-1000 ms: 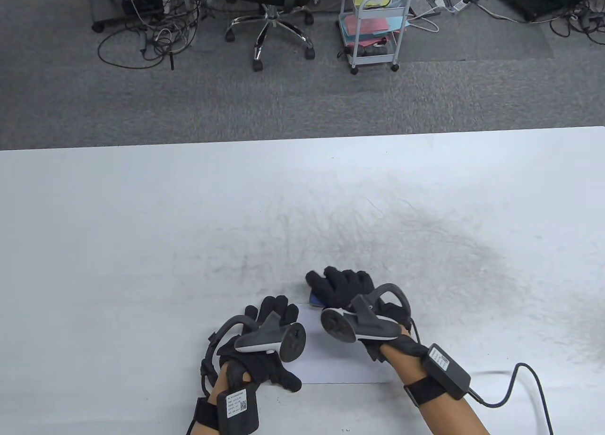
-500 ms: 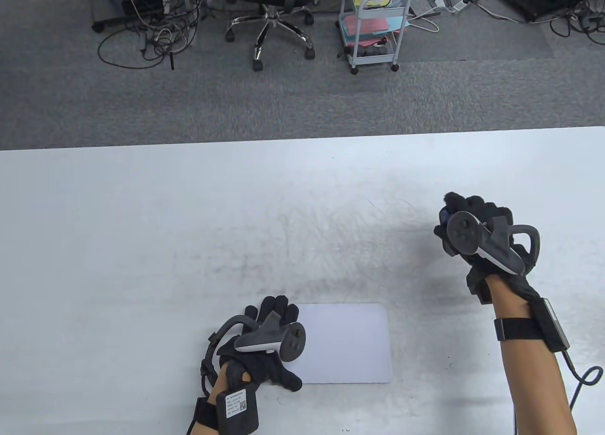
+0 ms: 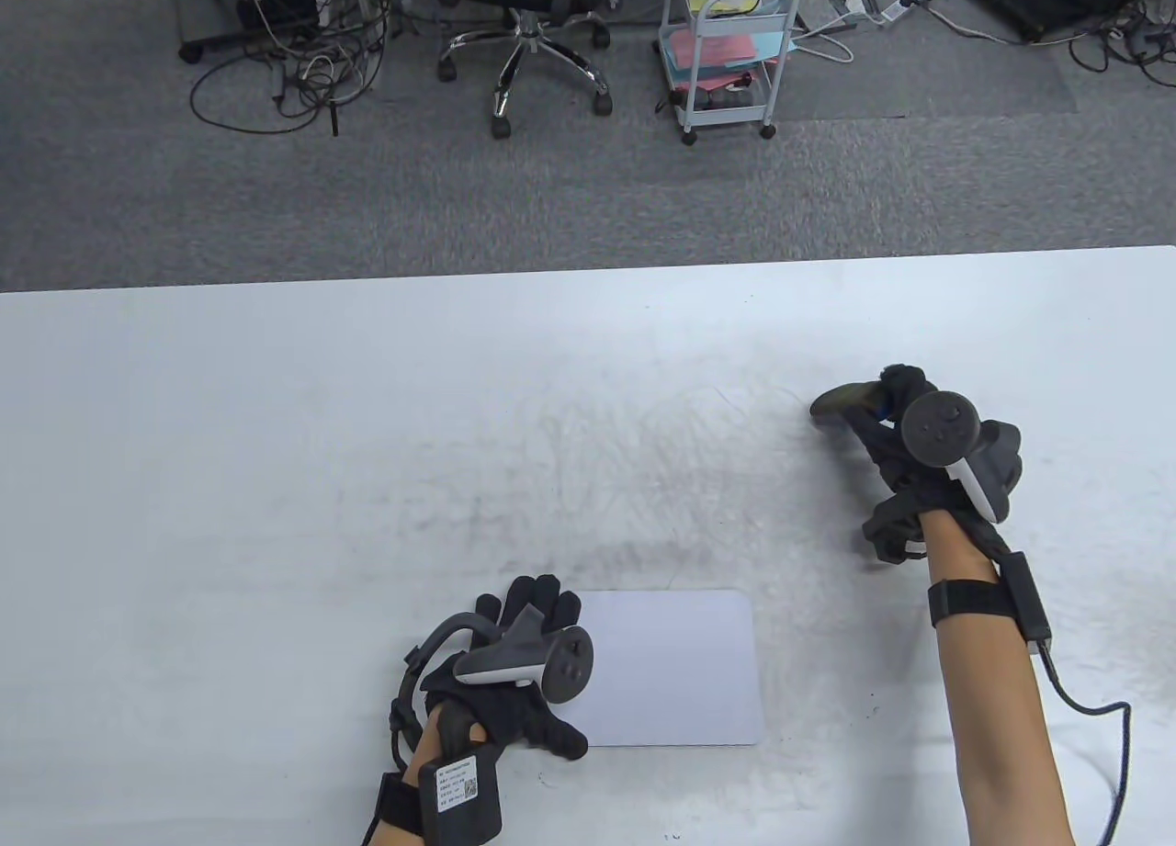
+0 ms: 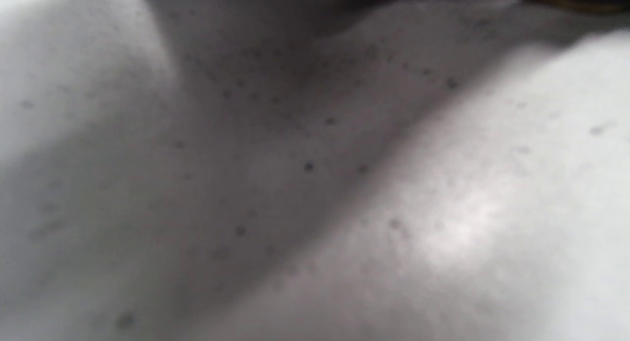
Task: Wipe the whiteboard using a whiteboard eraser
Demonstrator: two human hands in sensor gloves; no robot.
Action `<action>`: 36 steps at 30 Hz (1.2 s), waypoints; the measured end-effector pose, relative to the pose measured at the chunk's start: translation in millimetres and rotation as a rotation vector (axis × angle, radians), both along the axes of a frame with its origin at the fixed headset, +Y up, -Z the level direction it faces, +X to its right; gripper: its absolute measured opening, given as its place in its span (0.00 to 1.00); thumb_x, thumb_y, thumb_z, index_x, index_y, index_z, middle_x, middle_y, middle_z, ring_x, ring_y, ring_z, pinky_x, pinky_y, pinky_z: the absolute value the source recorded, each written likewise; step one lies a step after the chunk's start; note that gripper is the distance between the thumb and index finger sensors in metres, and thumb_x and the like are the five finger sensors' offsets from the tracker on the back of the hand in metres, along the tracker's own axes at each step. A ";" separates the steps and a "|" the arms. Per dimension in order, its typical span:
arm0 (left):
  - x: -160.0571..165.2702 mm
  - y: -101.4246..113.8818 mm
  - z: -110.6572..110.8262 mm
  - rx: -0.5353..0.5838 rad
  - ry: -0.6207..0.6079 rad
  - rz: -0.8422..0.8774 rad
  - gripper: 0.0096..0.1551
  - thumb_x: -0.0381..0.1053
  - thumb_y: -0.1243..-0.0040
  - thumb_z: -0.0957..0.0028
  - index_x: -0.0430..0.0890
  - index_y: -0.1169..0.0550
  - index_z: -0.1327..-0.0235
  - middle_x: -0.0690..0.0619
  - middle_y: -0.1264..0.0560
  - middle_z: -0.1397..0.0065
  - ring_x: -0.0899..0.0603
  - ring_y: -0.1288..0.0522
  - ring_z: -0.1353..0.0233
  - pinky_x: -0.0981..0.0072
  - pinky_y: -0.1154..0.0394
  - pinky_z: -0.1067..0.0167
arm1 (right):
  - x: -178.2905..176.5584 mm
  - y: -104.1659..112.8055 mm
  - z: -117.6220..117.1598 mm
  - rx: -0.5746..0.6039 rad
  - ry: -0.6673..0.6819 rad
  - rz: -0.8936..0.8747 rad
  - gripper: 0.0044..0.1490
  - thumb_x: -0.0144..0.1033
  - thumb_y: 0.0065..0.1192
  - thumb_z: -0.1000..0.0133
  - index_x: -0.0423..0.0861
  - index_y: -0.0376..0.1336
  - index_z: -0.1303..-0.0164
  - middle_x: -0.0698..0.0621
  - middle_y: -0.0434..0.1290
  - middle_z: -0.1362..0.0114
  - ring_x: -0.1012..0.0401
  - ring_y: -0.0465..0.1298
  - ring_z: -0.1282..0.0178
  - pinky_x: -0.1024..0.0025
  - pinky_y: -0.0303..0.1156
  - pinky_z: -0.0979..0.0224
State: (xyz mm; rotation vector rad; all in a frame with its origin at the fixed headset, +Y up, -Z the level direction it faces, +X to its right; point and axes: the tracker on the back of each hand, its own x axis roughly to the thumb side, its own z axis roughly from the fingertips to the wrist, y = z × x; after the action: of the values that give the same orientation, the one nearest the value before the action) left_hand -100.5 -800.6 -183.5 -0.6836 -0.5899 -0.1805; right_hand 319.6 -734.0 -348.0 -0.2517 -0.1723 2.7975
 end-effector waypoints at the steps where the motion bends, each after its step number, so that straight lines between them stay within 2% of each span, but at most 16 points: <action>1: -0.1 0.0 -0.1 -0.001 0.000 0.000 0.84 0.83 0.51 0.72 0.36 0.73 0.24 0.31 0.76 0.21 0.25 0.72 0.22 0.28 0.61 0.28 | 1.7 -2.6 2.5 -0.025 0.019 0.036 0.42 0.59 0.68 0.38 0.50 0.52 0.23 0.41 0.70 0.18 0.48 0.82 0.27 0.44 0.76 0.22; 6: 0.0 0.2 0.0 0.000 0.001 -0.003 0.84 0.83 0.51 0.73 0.37 0.73 0.24 0.31 0.76 0.21 0.25 0.72 0.22 0.28 0.61 0.28 | 3.6 -16.0 14.6 -0.056 0.043 0.186 0.44 0.61 0.71 0.42 0.49 0.55 0.26 0.45 0.74 0.21 0.47 0.82 0.28 0.39 0.73 0.22; 10: 0.0 0.4 0.1 0.003 0.001 -0.006 0.84 0.83 0.51 0.73 0.37 0.73 0.24 0.31 0.76 0.21 0.25 0.72 0.22 0.28 0.61 0.28 | -5.7 -32.0 21.7 -0.124 0.071 0.398 0.43 0.64 0.72 0.44 0.48 0.59 0.29 0.49 0.77 0.24 0.50 0.82 0.30 0.39 0.72 0.22; 15: 0.3 0.7 0.4 0.007 0.002 -0.013 0.84 0.83 0.52 0.74 0.37 0.73 0.25 0.31 0.76 0.21 0.25 0.72 0.22 0.28 0.61 0.27 | -9.9 -29.2 25.1 -0.128 0.055 0.411 0.44 0.63 0.71 0.44 0.47 0.59 0.28 0.47 0.76 0.23 0.49 0.81 0.29 0.37 0.69 0.21; 19: 0.4 1.0 0.5 0.009 0.003 -0.016 0.84 0.83 0.52 0.74 0.37 0.73 0.25 0.31 0.76 0.21 0.25 0.72 0.22 0.28 0.61 0.27 | -11.8 -17.4 43.7 -0.082 0.110 0.440 0.50 0.67 0.69 0.45 0.44 0.61 0.24 0.42 0.73 0.20 0.46 0.79 0.27 0.32 0.65 0.21; 21: 0.4 1.4 0.3 0.006 0.005 -0.014 0.84 0.83 0.52 0.73 0.37 0.73 0.25 0.32 0.76 0.21 0.25 0.72 0.22 0.28 0.61 0.27 | -15.4 -5.3 61.9 -0.003 0.153 0.443 0.51 0.69 0.67 0.45 0.43 0.61 0.23 0.42 0.73 0.20 0.46 0.78 0.27 0.31 0.64 0.22; 24: -0.8 5.2 -1.1 0.015 0.021 0.007 0.81 0.82 0.51 0.69 0.38 0.71 0.23 0.33 0.74 0.19 0.26 0.70 0.20 0.29 0.59 0.26 | -23.8 10.6 90.0 0.059 0.205 0.398 0.46 0.67 0.63 0.41 0.44 0.62 0.24 0.43 0.73 0.20 0.47 0.78 0.27 0.32 0.64 0.22; 26: -2.5 12.3 -3.0 0.009 0.088 0.060 0.77 0.81 0.52 0.65 0.39 0.68 0.21 0.34 0.71 0.17 0.26 0.68 0.19 0.30 0.57 0.25 | -33.1 22.5 112.7 0.083 0.244 0.375 0.39 0.62 0.59 0.37 0.46 0.63 0.25 0.44 0.73 0.20 0.47 0.78 0.27 0.34 0.66 0.21; 28: -4.8 23.6 -3.4 0.048 0.139 0.088 0.74 0.80 0.53 0.61 0.39 0.67 0.21 0.35 0.71 0.17 0.26 0.69 0.19 0.30 0.58 0.25 | -41.8 30.5 130.2 0.077 0.256 0.359 0.33 0.58 0.54 0.33 0.48 0.65 0.27 0.46 0.74 0.20 0.47 0.78 0.27 0.35 0.66 0.21; 30: -10.5 44.8 -4.1 0.161 0.212 0.094 0.73 0.80 0.54 0.59 0.39 0.67 0.20 0.35 0.71 0.17 0.26 0.69 0.19 0.30 0.58 0.25 | -54.6 37.3 153.8 0.047 0.294 0.338 0.32 0.56 0.52 0.32 0.48 0.66 0.26 0.43 0.69 0.16 0.44 0.74 0.22 0.36 0.65 0.20; 33: -17.9 68.2 -2.7 0.285 0.325 0.125 0.71 0.79 0.55 0.56 0.40 0.68 0.19 0.34 0.72 0.17 0.26 0.70 0.20 0.30 0.59 0.25 | -66.0 42.7 176.6 0.059 0.304 0.348 0.38 0.59 0.51 0.32 0.47 0.61 0.19 0.35 0.58 0.09 0.38 0.65 0.15 0.34 0.61 0.17; 36: -25.8 86.5 5.1 0.473 0.416 0.153 0.69 0.79 0.56 0.54 0.42 0.68 0.19 0.35 0.73 0.17 0.26 0.71 0.20 0.29 0.60 0.26 | -70.9 50.0 197.1 0.133 0.267 0.352 0.42 0.60 0.50 0.32 0.47 0.55 0.13 0.34 0.52 0.07 0.36 0.59 0.12 0.32 0.57 0.17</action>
State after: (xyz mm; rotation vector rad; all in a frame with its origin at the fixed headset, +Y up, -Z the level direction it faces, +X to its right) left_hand -126.4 -714.1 -178.5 -0.2024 -0.1833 -0.0282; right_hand 248.7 -684.1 -150.9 0.2041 -0.3686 3.1100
